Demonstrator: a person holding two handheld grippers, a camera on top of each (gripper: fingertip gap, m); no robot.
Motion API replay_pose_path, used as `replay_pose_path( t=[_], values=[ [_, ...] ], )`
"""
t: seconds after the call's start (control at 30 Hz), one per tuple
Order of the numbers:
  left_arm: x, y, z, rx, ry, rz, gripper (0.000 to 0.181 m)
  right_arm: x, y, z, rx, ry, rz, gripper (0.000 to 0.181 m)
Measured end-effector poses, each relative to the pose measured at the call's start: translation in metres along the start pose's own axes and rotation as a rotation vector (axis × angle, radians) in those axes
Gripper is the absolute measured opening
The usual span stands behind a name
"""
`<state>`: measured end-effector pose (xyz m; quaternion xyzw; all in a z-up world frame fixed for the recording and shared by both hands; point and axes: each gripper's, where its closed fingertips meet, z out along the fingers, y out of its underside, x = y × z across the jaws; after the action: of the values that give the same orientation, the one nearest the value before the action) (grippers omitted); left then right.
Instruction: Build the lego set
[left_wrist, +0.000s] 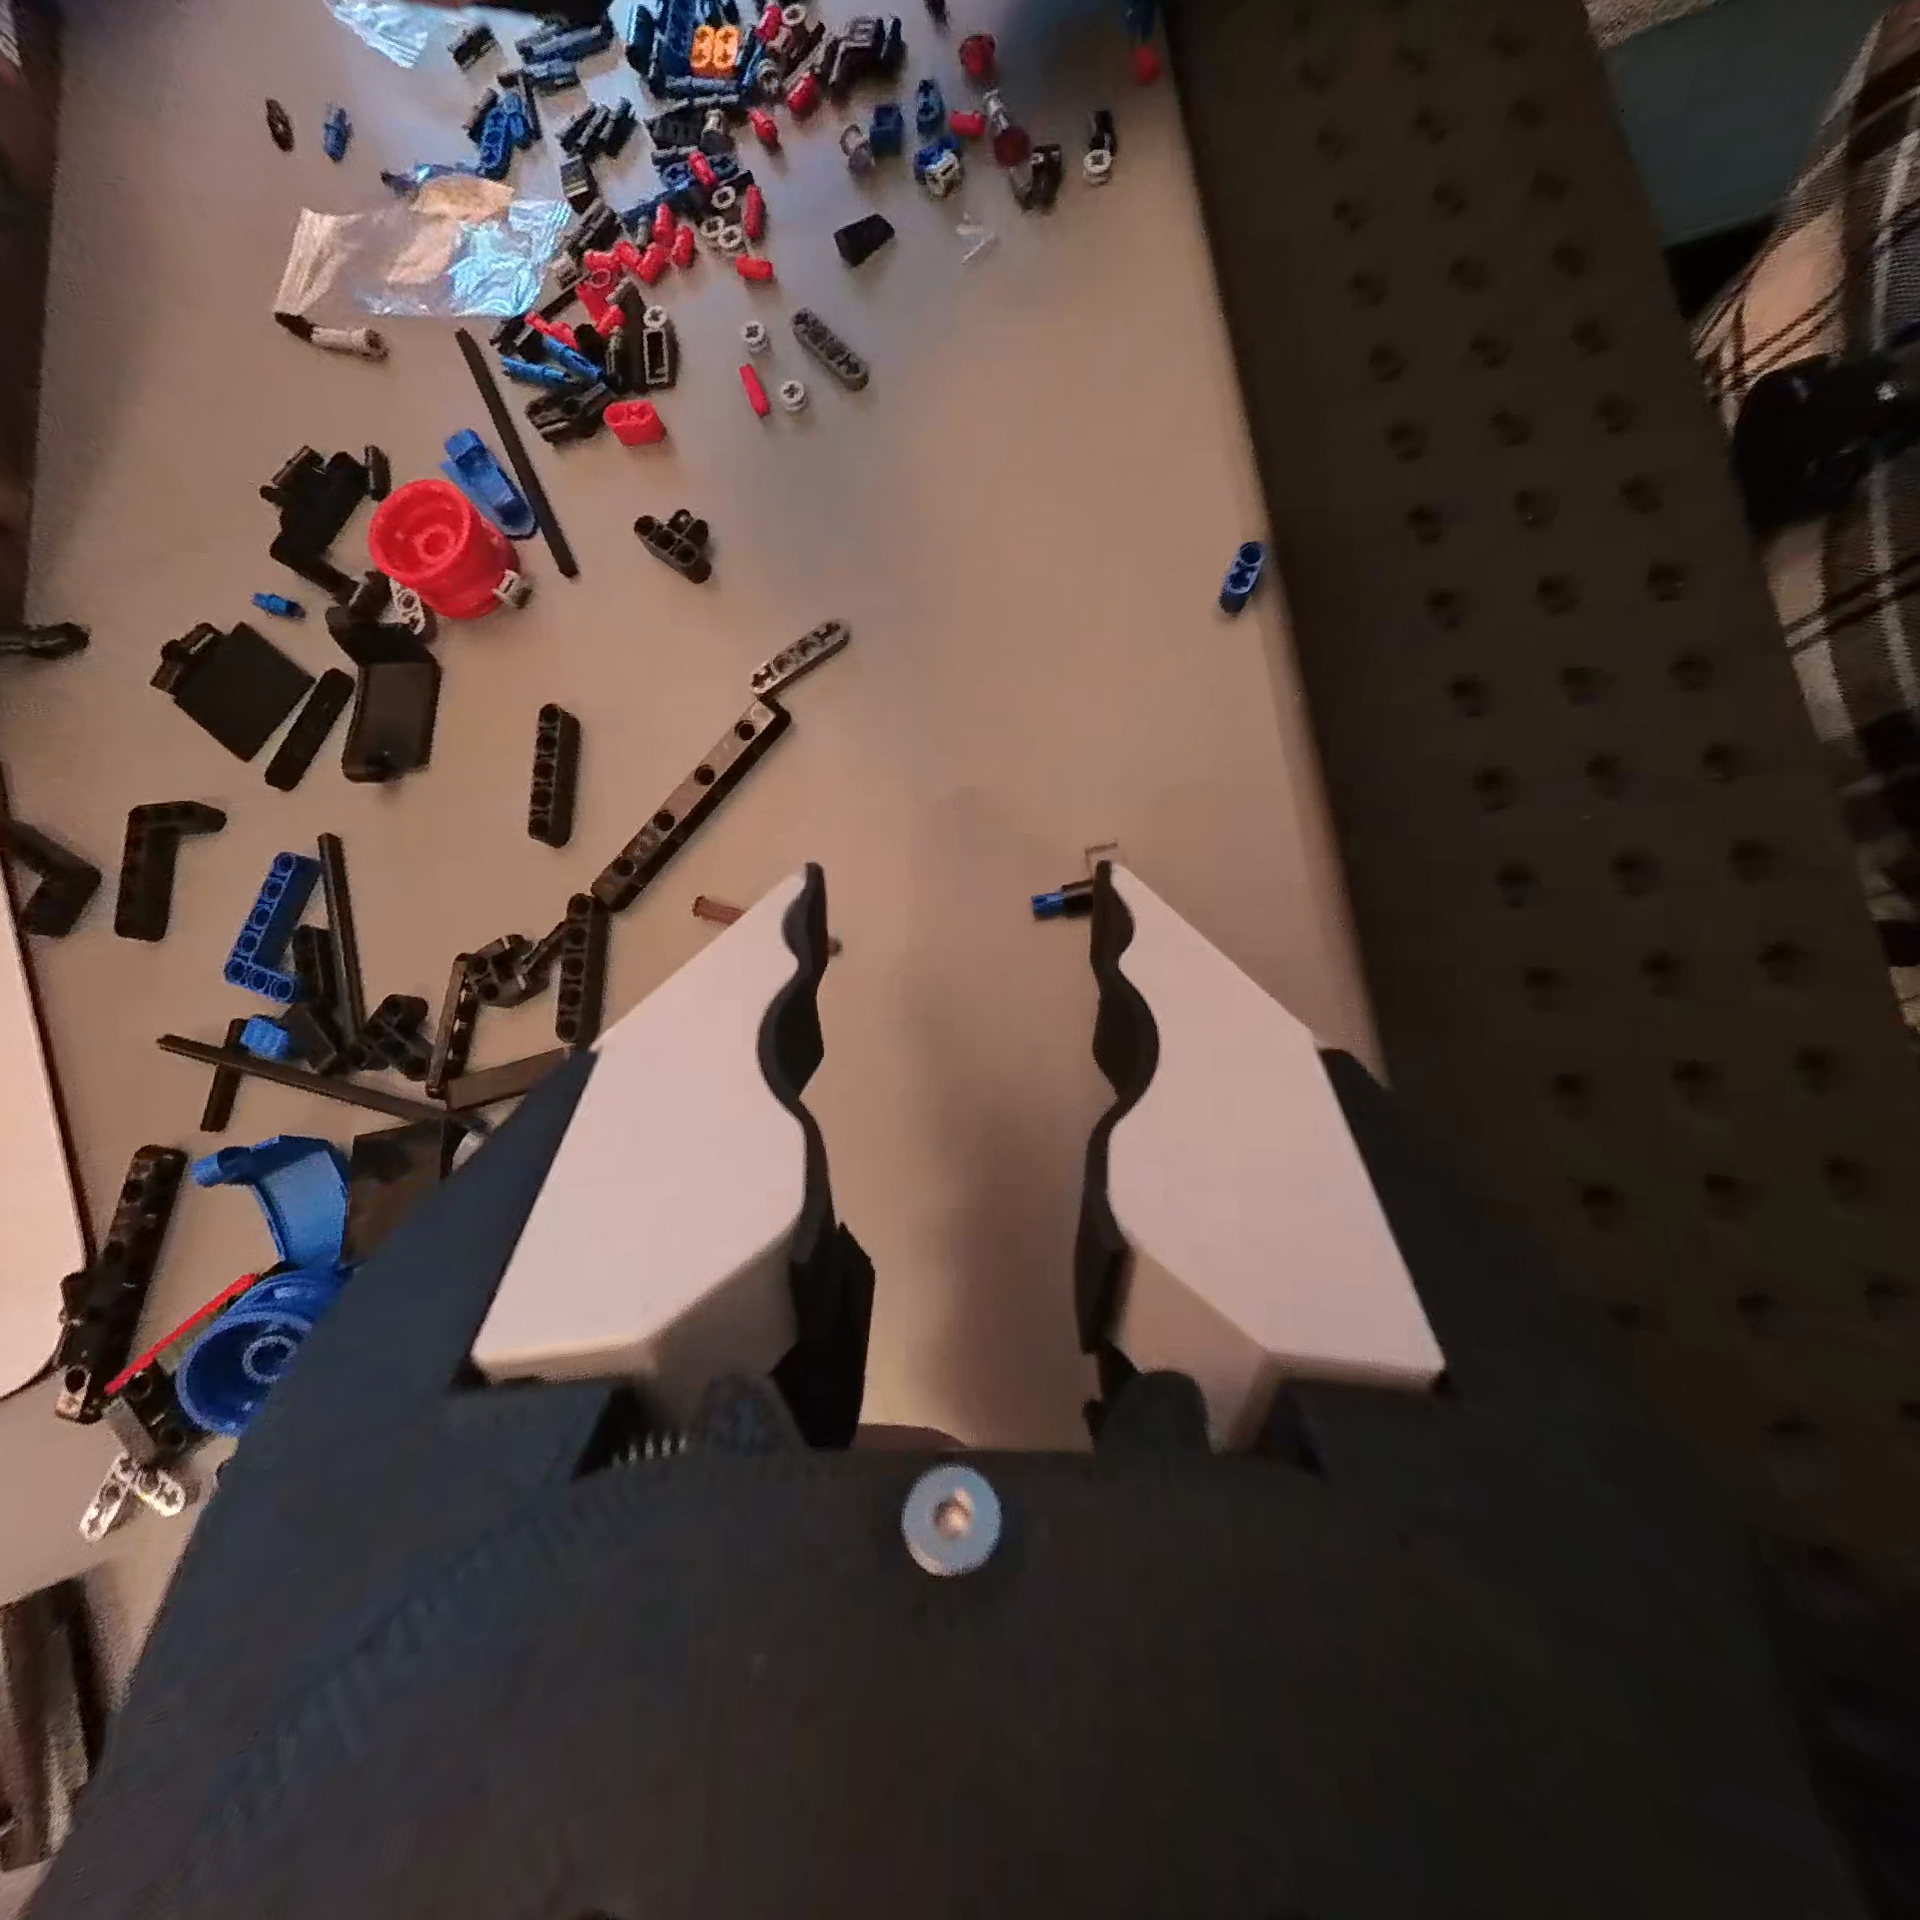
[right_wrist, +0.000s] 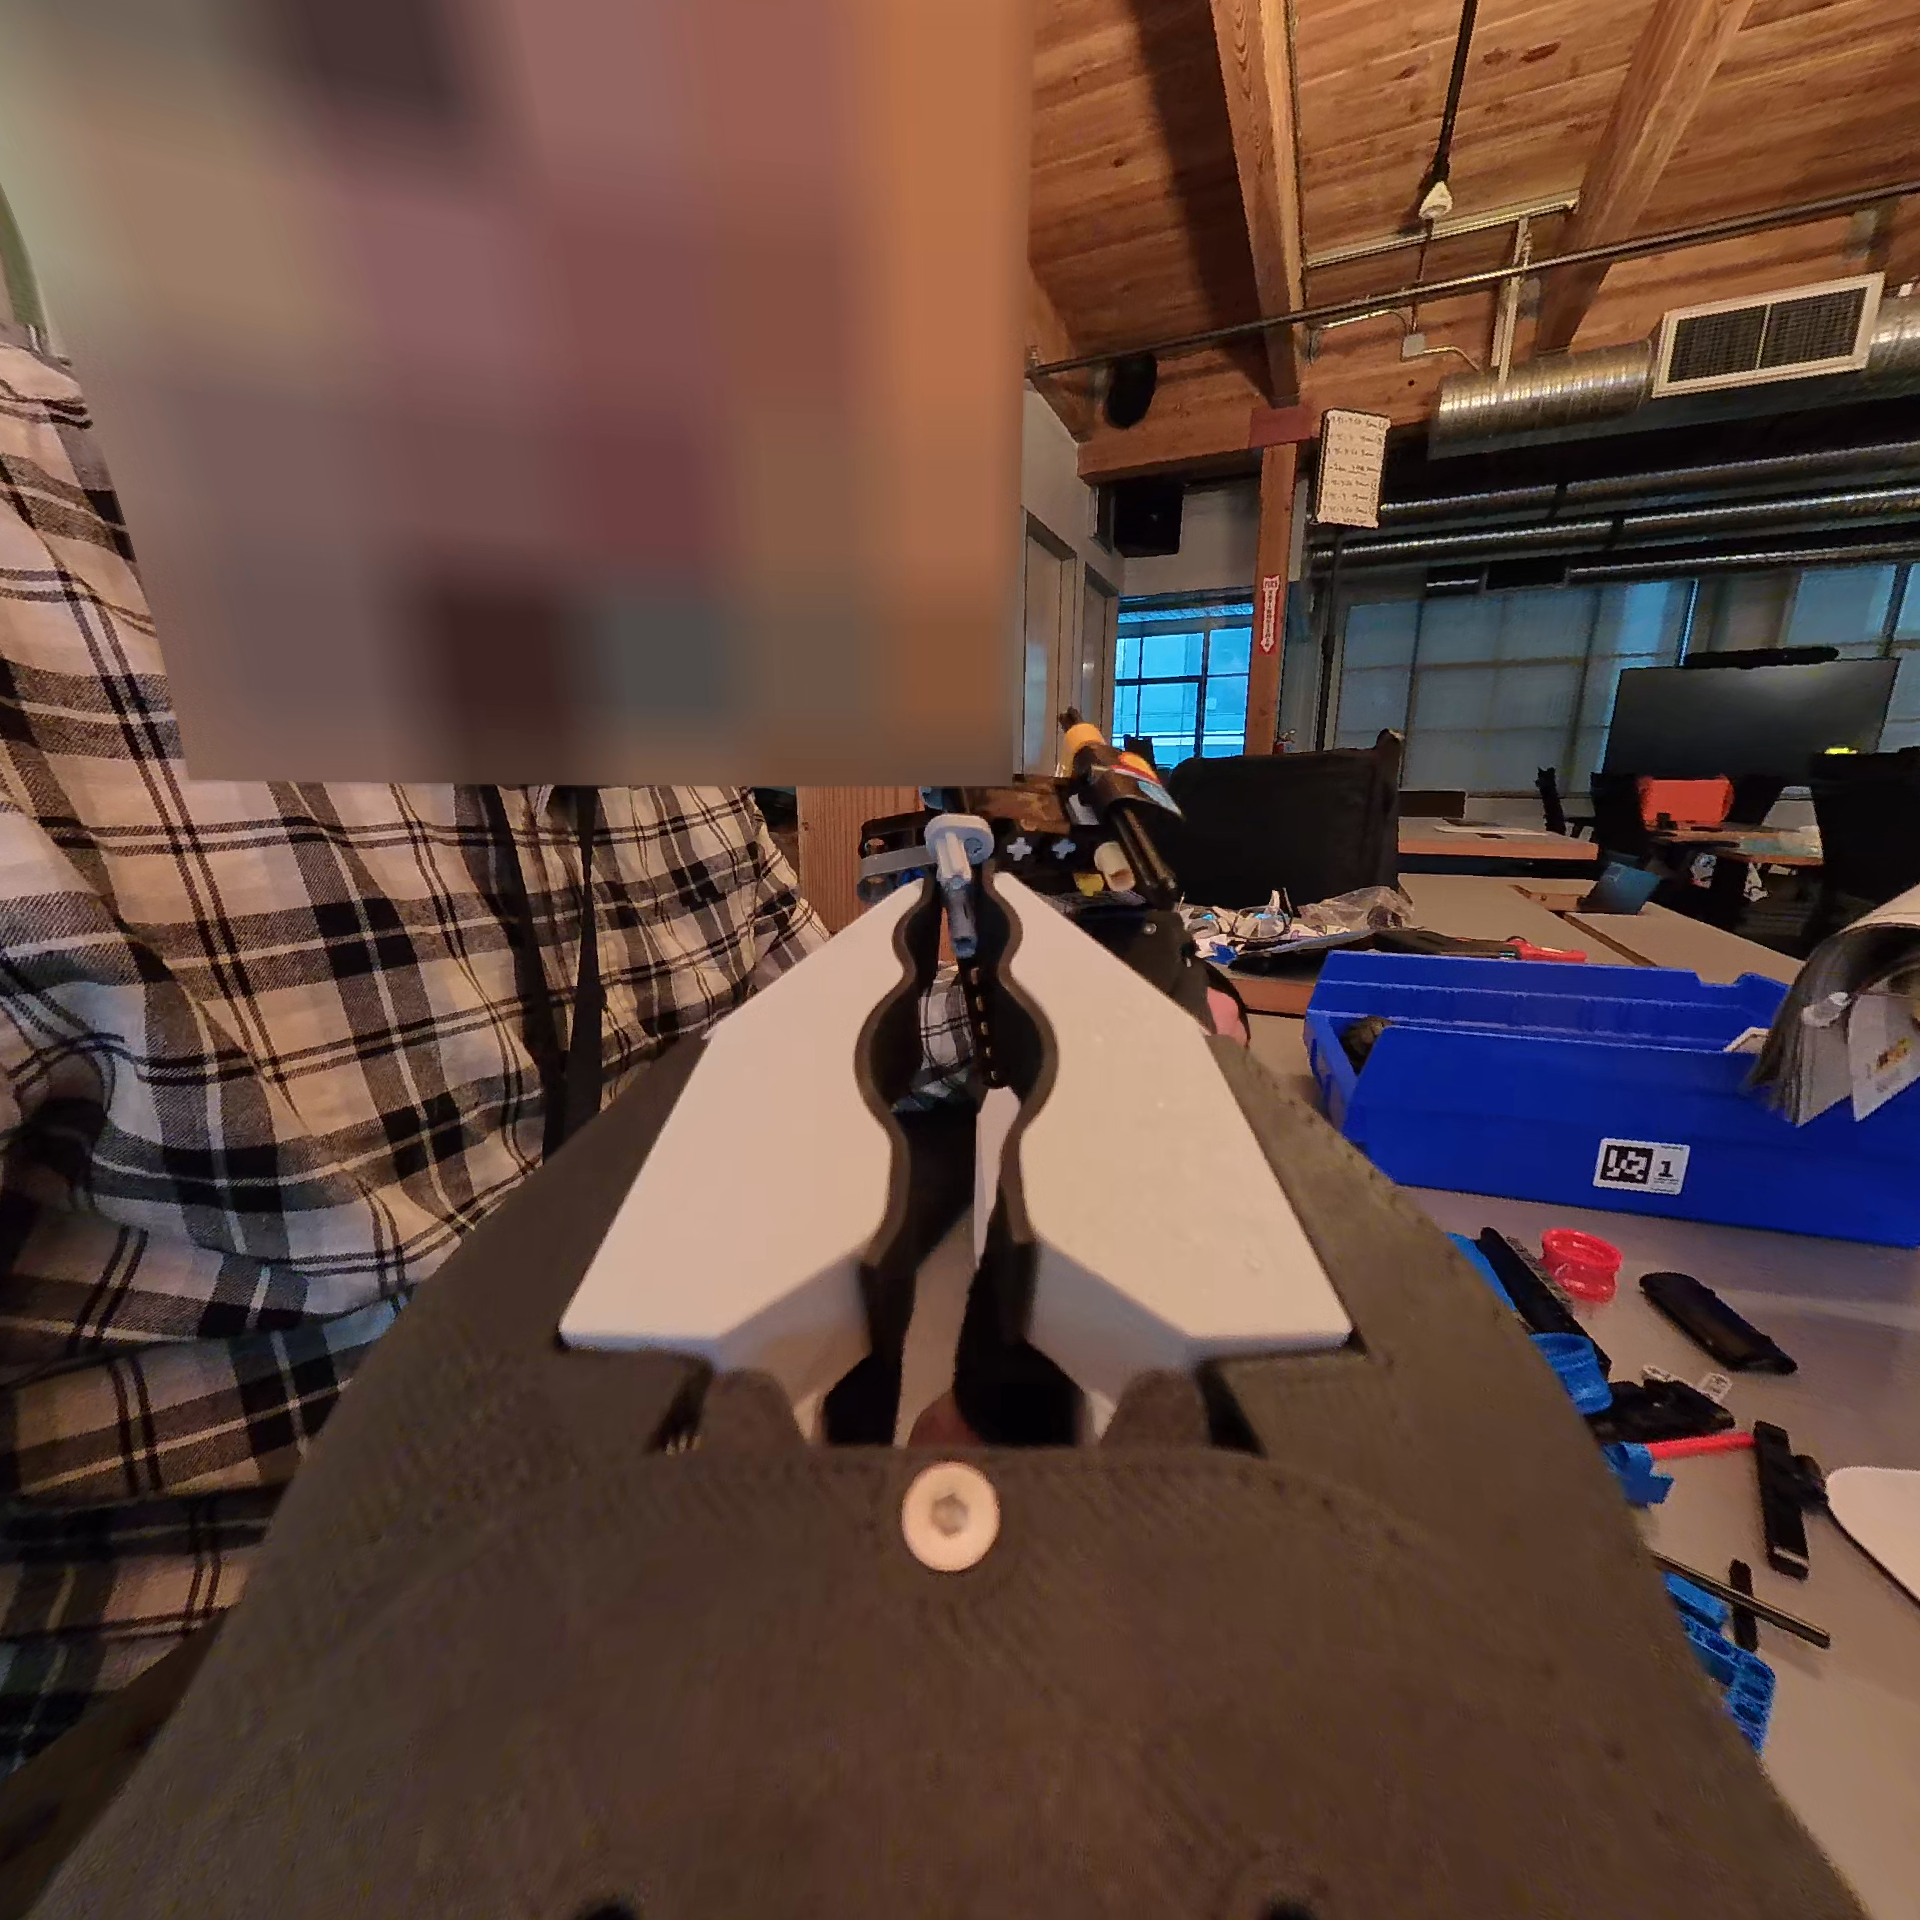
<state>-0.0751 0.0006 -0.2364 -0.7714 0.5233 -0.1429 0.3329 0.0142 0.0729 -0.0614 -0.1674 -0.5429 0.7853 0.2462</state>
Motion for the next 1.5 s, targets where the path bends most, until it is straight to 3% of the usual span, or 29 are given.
replay_pose_path(
  t=[0.43, 0.83, 1.3, 1.43, 1.5],
  values=[
    [-0.041, -0.017, -0.008, 0.123, -0.192, -0.012, 0.052, 0.006, 0.018, 0.003, -0.186, 0.108, -0.106, 0.003],
    [-0.002, 0.006, 0.008, 0.007, 0.037, -0.054, 0.050, 0.011, 0.027, -0.001, -0.272, 0.166, -0.143, 0.003],
    [0.006, 0.022, 0.027, -0.101, 0.074, -0.031, 0.040, 0.017, 0.037, -0.006, -0.322, 0.202, -0.142, 0.004],
    [-0.017, 0.004, 0.006, -0.009, -0.038, -0.029, 0.042, 0.020, 0.033, -0.008, -0.307, 0.215, -0.147, 0.004],
    [-0.046, -0.015, -0.016, 0.049, -0.178, -0.036, 0.046, 0.022, 0.032, -0.009, -0.290, 0.227, -0.144, 0.003]
  ],
)
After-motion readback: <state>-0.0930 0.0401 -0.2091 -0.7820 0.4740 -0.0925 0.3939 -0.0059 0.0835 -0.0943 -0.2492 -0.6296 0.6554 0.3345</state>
